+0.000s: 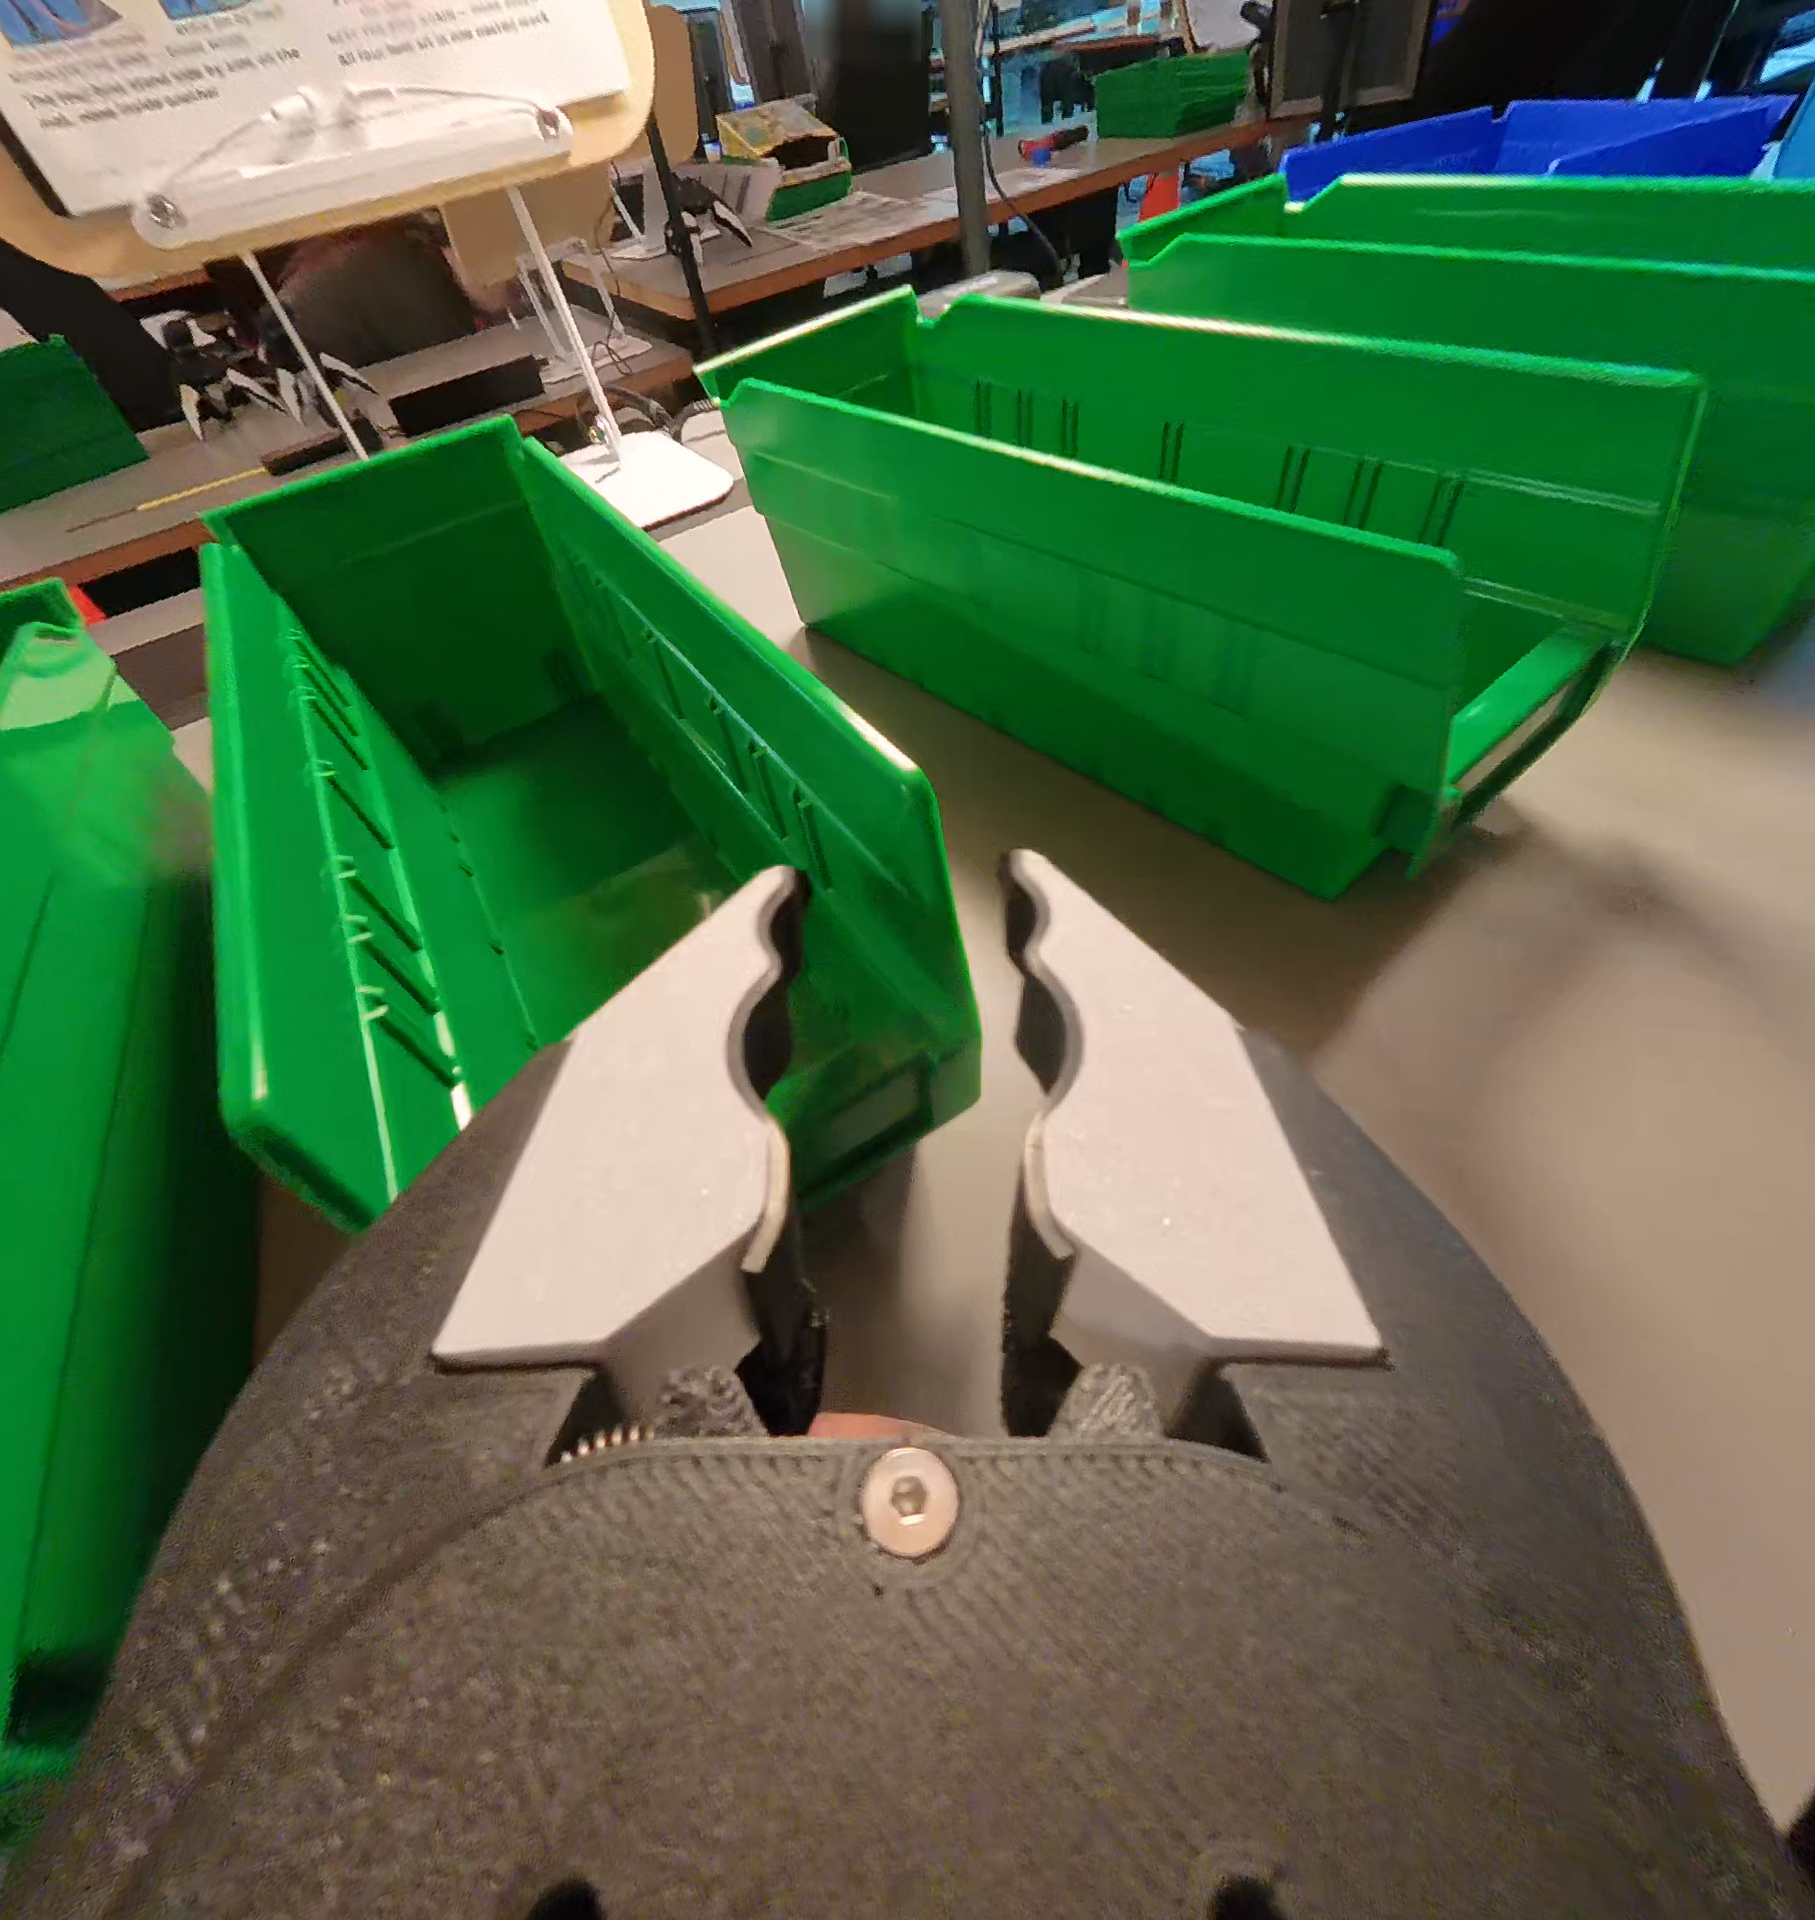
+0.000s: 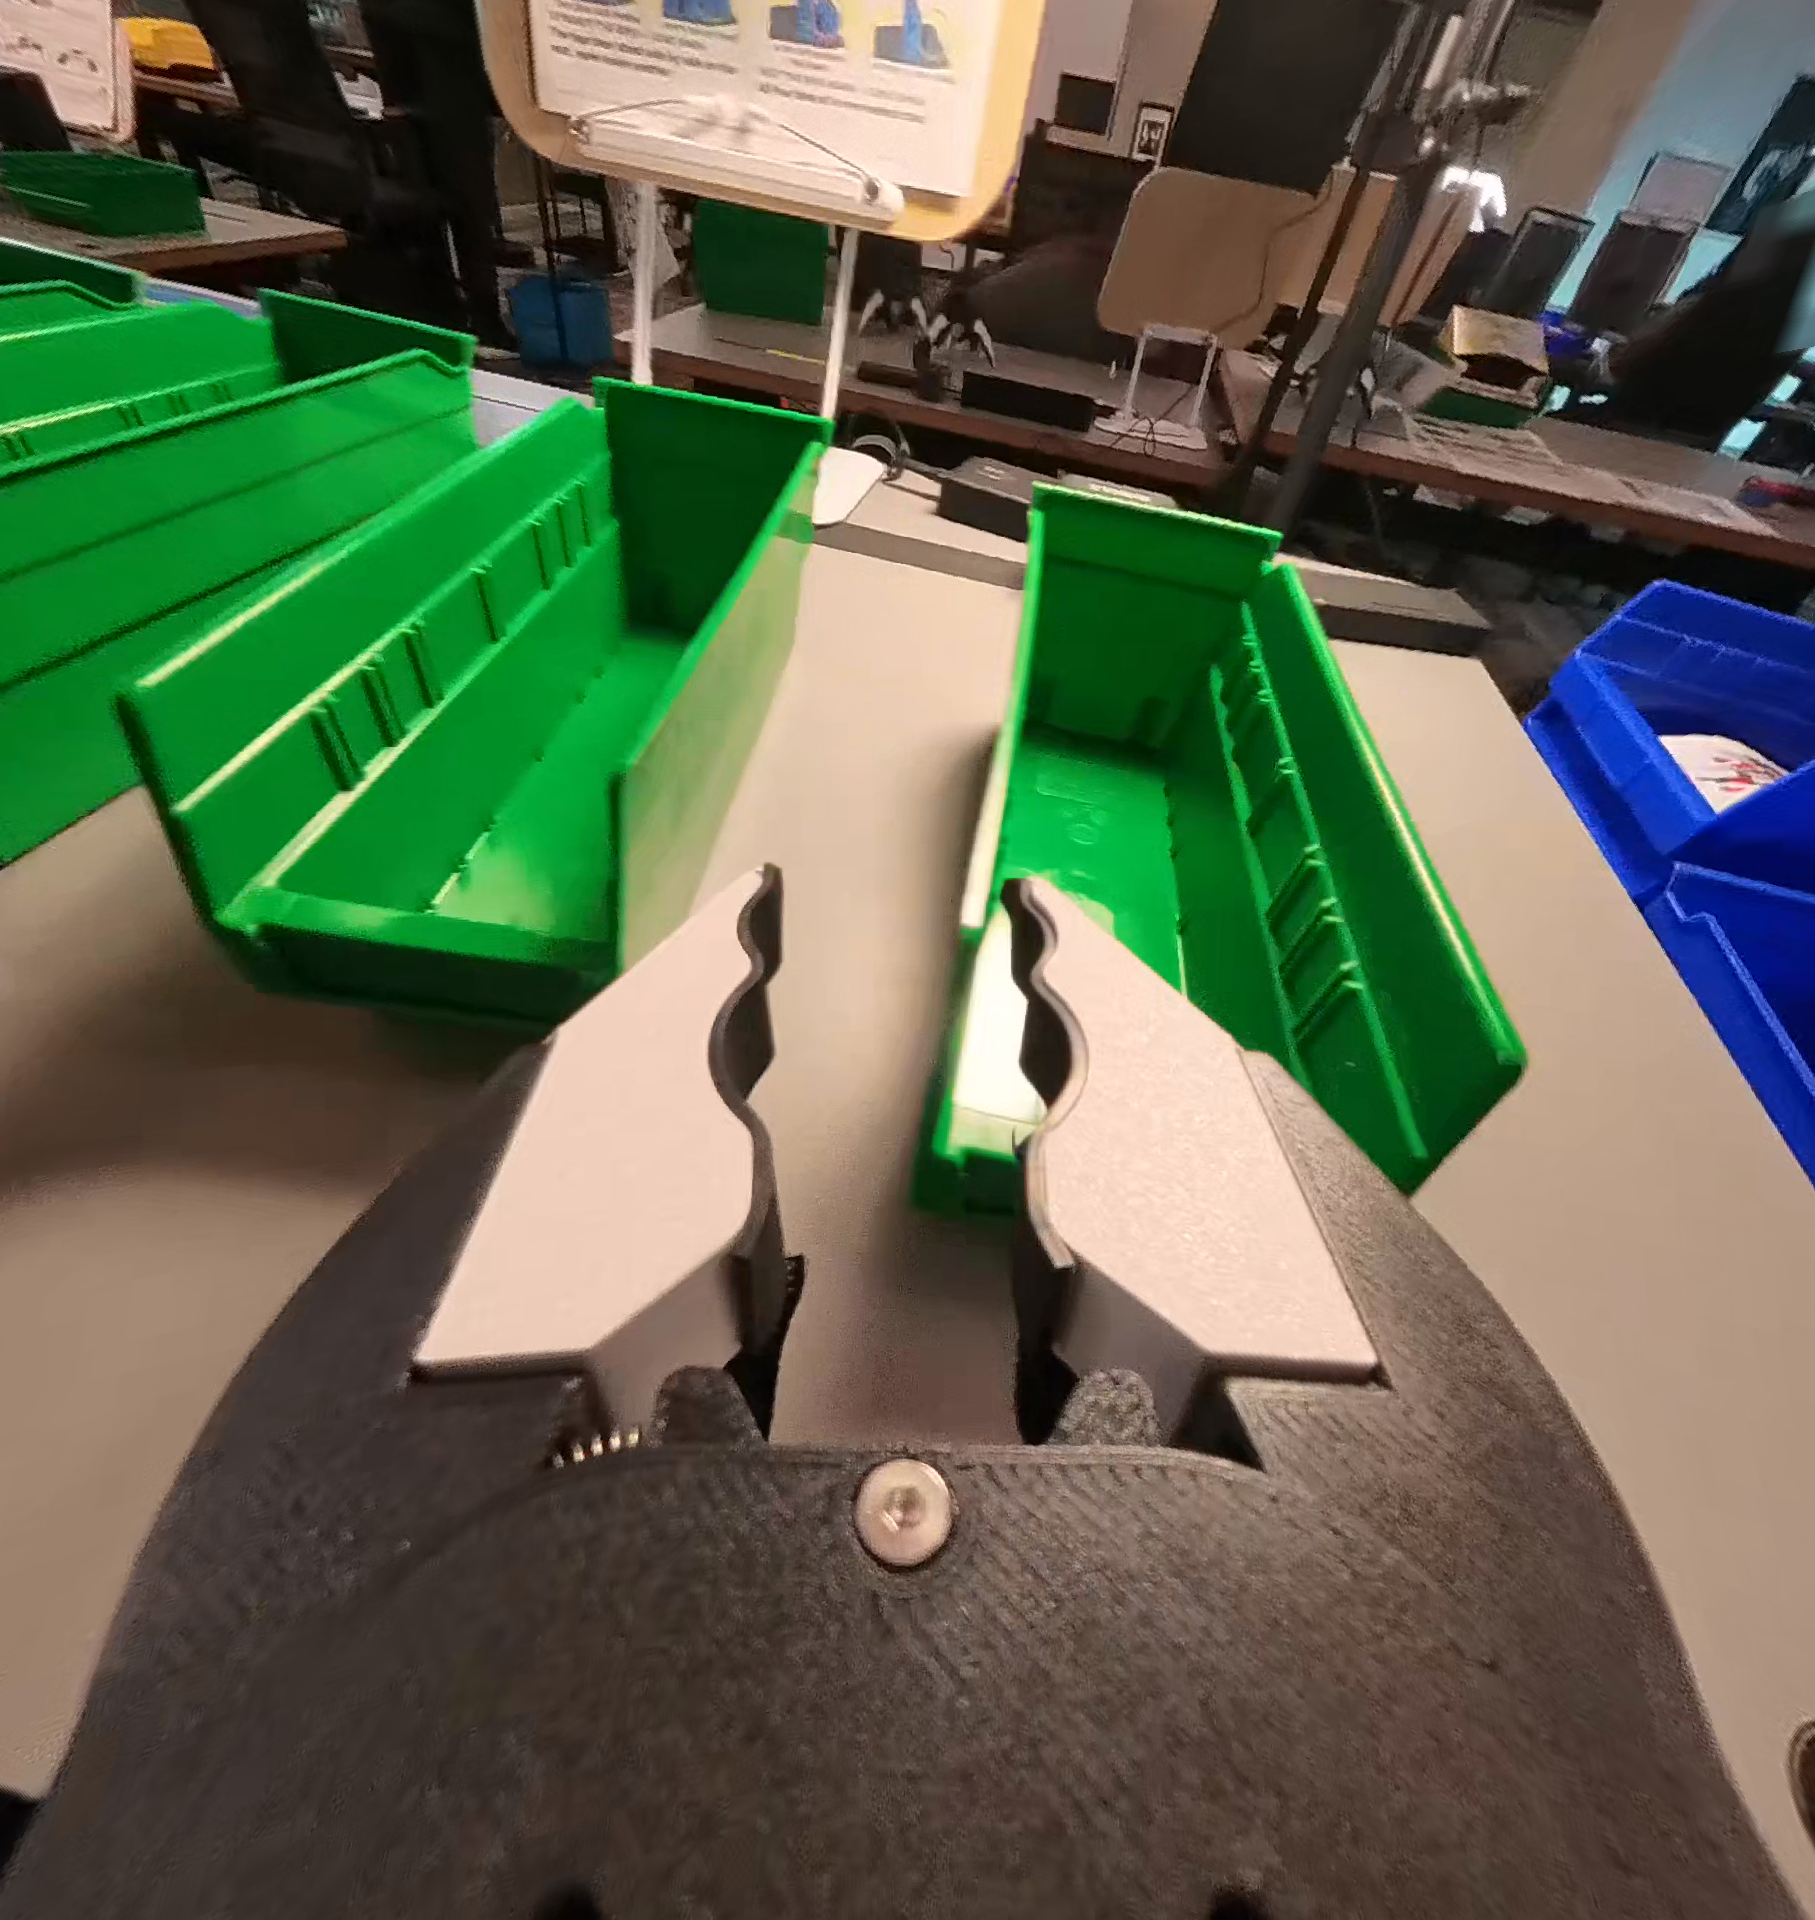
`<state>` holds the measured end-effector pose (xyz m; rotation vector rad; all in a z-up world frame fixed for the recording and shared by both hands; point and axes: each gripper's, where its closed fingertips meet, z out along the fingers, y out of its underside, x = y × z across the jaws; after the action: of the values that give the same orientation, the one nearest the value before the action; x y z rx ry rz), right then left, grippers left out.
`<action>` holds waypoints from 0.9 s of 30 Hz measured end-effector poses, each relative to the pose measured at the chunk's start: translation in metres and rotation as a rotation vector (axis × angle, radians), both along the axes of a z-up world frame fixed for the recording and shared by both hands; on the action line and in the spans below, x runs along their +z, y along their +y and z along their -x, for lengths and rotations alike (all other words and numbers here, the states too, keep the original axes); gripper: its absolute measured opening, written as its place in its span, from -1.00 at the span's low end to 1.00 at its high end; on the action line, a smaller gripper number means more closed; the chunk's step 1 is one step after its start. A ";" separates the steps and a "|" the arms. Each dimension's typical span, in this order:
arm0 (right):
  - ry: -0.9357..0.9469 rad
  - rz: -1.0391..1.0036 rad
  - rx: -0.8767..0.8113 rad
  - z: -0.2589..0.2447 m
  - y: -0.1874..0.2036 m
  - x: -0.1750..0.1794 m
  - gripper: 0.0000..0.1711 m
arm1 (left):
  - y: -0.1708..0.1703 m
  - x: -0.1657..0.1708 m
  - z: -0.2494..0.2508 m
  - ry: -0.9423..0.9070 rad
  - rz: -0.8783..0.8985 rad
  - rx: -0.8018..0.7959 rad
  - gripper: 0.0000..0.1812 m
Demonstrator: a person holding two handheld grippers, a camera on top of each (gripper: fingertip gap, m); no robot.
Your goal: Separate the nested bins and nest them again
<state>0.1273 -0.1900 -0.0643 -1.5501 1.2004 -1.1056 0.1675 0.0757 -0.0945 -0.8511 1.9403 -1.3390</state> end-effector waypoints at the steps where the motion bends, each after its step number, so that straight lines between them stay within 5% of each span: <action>1: 0.015 -0.006 -0.004 -0.002 -0.006 -0.003 -0.47 | 0.003 0.004 0.005 -0.009 0.007 0.005 -0.47; 6: -0.006 -0.020 0.006 -0.004 -0.018 0.000 -0.45 | 0.034 0.034 0.038 -0.084 0.055 0.007 -0.41; 10: 0.057 0.007 0.014 -0.011 -0.021 -0.014 -0.47 | 0.097 0.065 0.042 -0.151 0.141 0.145 -0.41; 13: 0.078 0.015 0.080 -0.021 -0.016 -0.024 -0.87 | 0.153 0.071 0.030 -0.144 0.229 0.282 -0.41; 15: 0.075 0.039 0.084 -0.028 -0.019 -0.024 -0.89 | 0.171 0.056 0.020 -0.068 0.237 0.303 -0.41; 21: 0.112 0.022 0.088 -0.034 -0.026 -0.023 -0.94 | 0.168 0.012 0.000 0.050 0.153 0.283 -0.51; 27: 0.065 -0.044 0.075 -0.025 -0.017 -0.018 -0.70 | 0.167 -0.009 -0.024 0.067 0.061 0.349 -0.78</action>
<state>0.1518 -0.2069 -0.0827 -1.5954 1.1917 -0.9807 0.1912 0.2430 -0.1030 -1.2149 1.7073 -1.1772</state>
